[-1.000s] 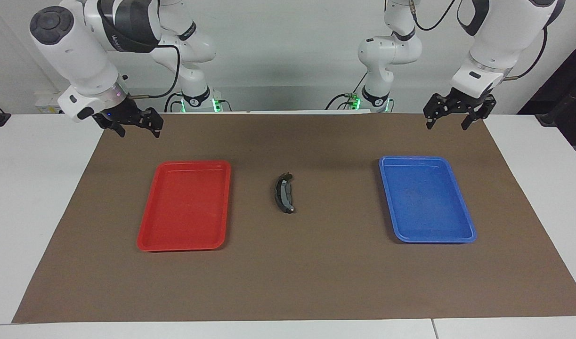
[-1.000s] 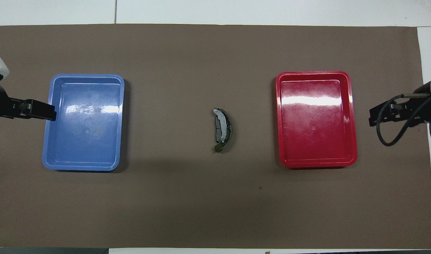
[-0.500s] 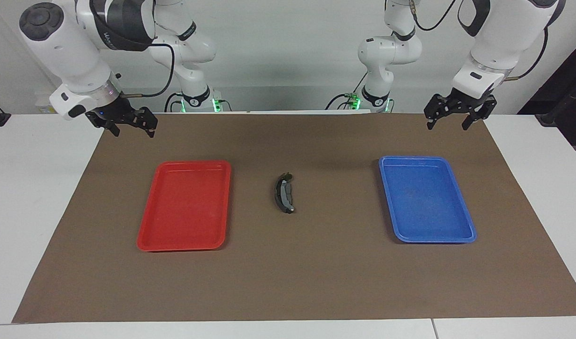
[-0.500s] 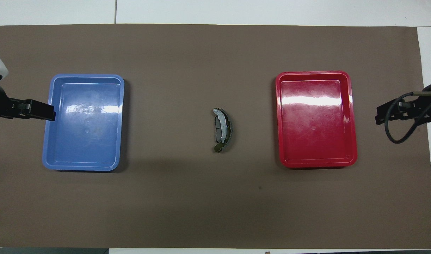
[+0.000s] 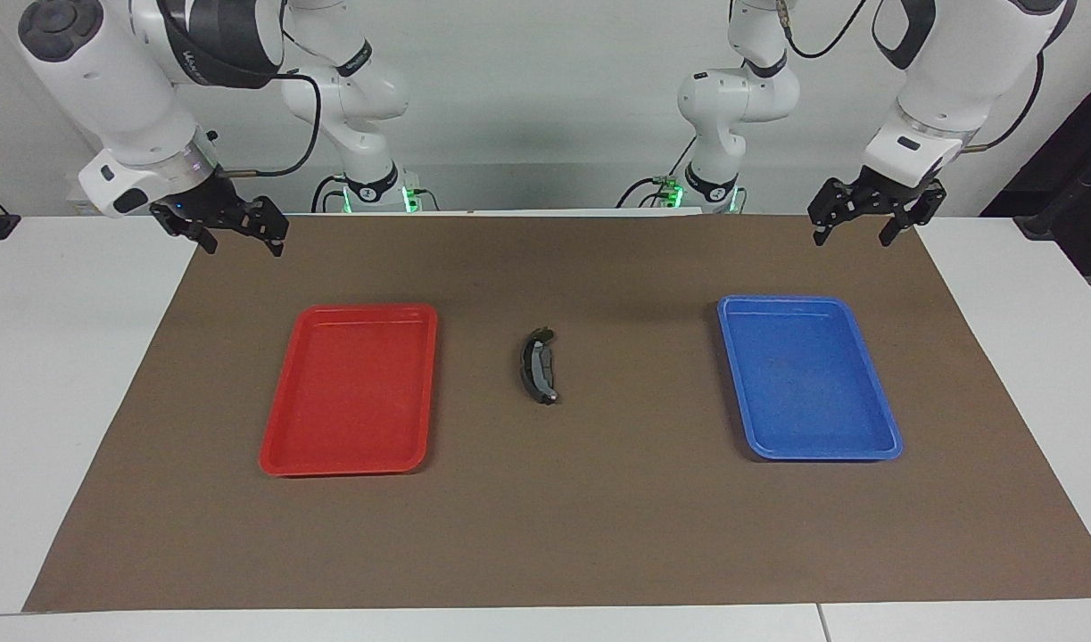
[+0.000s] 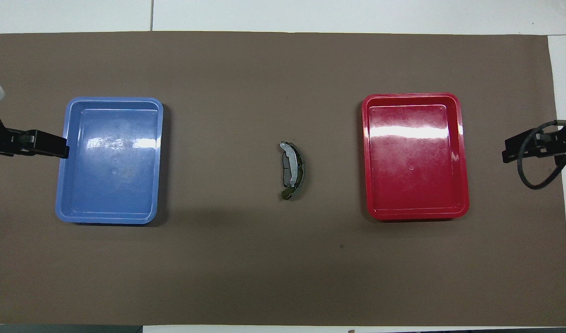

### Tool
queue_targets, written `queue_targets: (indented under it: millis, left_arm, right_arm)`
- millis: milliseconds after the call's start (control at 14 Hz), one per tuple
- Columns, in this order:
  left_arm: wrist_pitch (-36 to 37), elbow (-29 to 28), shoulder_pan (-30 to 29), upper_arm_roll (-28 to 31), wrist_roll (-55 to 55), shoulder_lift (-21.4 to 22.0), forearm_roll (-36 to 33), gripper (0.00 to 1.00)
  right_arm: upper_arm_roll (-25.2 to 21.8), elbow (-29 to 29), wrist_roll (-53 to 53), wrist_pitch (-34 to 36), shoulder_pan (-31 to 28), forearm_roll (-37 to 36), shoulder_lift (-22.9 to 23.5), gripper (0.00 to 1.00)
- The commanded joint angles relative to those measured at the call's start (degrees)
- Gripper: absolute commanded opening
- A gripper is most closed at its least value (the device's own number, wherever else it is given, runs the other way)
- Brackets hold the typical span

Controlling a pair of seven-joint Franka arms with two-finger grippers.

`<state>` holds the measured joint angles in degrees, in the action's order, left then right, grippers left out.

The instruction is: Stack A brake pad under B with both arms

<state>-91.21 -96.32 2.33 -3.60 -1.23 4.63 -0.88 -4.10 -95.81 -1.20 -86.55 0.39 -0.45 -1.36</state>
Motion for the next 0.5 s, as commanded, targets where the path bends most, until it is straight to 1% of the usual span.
queue_targets:
  millis: [0, 71, 214, 429]
  left_arm:
    - [-0.73, -1.85, 1.45, 1.31, -0.88, 1.87, 0.7, 1.0]
    - [-0.73, -1.85, 1.45, 1.14, -0.88, 1.96, 0.7, 1.0]
    - [-0.9, -2.29, 0.93, 0.7, -0.79, 3.71, 0.7, 1.0]
    - [-1.08, -2.91, 0.66, 0.43, -0.79, 3.98, 0.7, 1.0]
  right_arm:
    - [1.56, 0.09, 1.73, 0.77, -1.97, -0.6, -1.36, 1.0]
    - [1.56, 0.09, 1.82, 0.85, -1.97, -0.6, -1.54, 1.0]
    - [1.47, -0.17, 1.82, 0.33, -1.97, -0.6, -1.72, 1.0]
    - [1.56, -0.17, 1.64, 0.41, -1.97, -0.6, -1.8, 1.0]
